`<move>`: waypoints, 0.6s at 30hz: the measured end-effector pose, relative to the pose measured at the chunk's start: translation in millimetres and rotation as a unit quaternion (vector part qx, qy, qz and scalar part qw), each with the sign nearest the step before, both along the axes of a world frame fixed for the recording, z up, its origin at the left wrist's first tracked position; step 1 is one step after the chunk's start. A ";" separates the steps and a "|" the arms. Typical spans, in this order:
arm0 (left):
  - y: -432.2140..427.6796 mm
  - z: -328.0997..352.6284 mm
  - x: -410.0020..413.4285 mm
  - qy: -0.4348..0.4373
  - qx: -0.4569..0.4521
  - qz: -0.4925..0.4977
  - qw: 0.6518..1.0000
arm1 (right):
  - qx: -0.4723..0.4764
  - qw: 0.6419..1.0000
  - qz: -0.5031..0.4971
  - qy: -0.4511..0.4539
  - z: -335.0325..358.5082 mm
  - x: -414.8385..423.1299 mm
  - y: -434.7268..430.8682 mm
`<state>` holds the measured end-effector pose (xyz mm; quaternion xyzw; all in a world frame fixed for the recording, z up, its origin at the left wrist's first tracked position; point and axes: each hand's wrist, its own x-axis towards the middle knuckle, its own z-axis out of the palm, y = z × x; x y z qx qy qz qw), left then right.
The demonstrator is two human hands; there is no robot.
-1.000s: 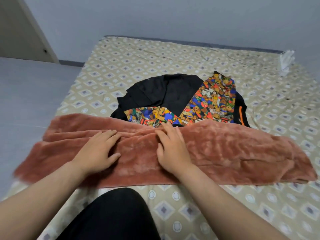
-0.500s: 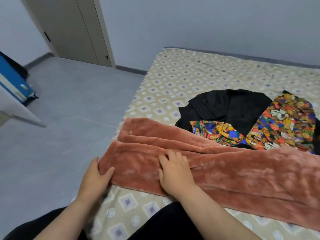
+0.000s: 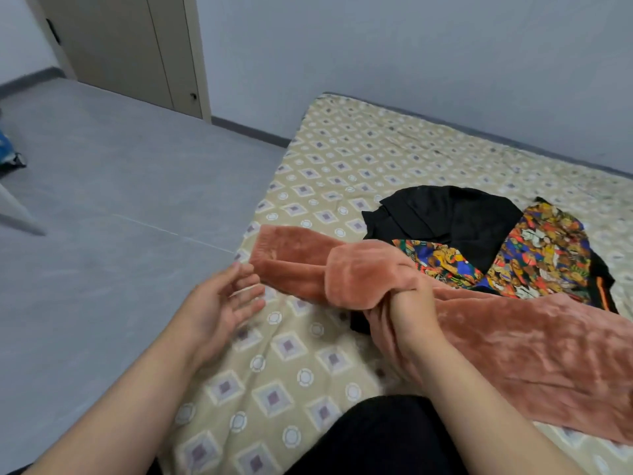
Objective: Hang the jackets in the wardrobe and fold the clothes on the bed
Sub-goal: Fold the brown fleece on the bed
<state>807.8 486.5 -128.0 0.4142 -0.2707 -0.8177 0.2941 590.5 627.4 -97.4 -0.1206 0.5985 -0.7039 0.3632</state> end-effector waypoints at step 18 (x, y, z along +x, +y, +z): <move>1.8 25.7 3.9 -0.179 -0.124 0.135 0.966 | -0.358 0.908 -0.113 0.184 177.5 -152.9 38.6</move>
